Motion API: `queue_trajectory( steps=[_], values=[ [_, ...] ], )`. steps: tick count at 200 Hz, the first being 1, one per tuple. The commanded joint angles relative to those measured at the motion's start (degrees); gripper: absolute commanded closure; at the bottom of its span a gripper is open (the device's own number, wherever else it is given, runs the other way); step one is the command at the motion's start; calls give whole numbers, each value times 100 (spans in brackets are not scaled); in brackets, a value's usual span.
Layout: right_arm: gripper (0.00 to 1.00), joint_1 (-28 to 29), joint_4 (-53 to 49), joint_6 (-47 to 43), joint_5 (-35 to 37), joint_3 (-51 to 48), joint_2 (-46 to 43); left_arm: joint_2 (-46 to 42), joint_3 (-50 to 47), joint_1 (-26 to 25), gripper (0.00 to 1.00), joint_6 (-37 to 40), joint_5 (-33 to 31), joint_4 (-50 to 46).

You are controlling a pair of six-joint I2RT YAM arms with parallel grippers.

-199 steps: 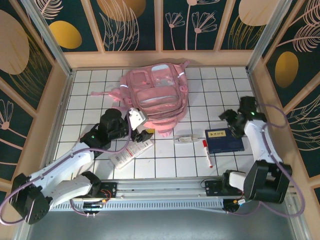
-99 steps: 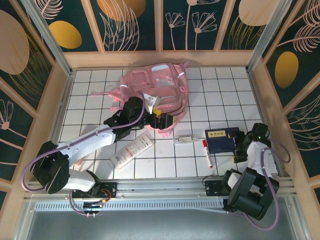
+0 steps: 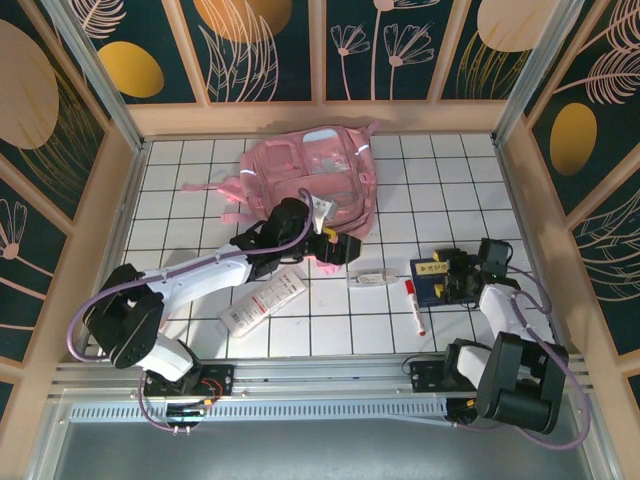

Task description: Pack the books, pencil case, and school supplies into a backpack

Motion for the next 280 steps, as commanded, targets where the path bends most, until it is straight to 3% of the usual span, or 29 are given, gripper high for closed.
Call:
queue_trajectory(
  steps=[1,26,65,82,114,142,161,190,253,280],
  values=[
    [25,366,650,658,178,124,245,95,210,-29,1,-207,-3,226],
    [16,282,-654,240,818,661,57,269,452,-44,1,5,152,120],
    [14,-1236,-1706,-598,914,438,-843,1209,1538,-198,2,855,408,-330],
    [12,-1302,-2083,-930,1317,450,-932,1674,2110,-320,2,1123,346,-585],
    [11,-1345,-1543,-985,1177,-179,-1107,2340,2840,-492,2,1412,271,-653],
    [13,-1341,-78,-1069,363,-848,-955,2987,3278,-565,6,1514,396,-388],
    [15,-1324,405,-1327,180,-856,-920,3464,3657,-626,9,1458,467,-285],
    [23,-1328,844,-1743,-139,-708,-803,4044,4322,-693,13,1248,481,-339],
    [55,-1211,1250,-2417,-600,-200,60,4811,5327,-744,22,1088,-5,-992],
    [58,-1102,1125,-2686,-505,54,217,5139,5805,-745,23,1127,-161,-1350]
  ],
)
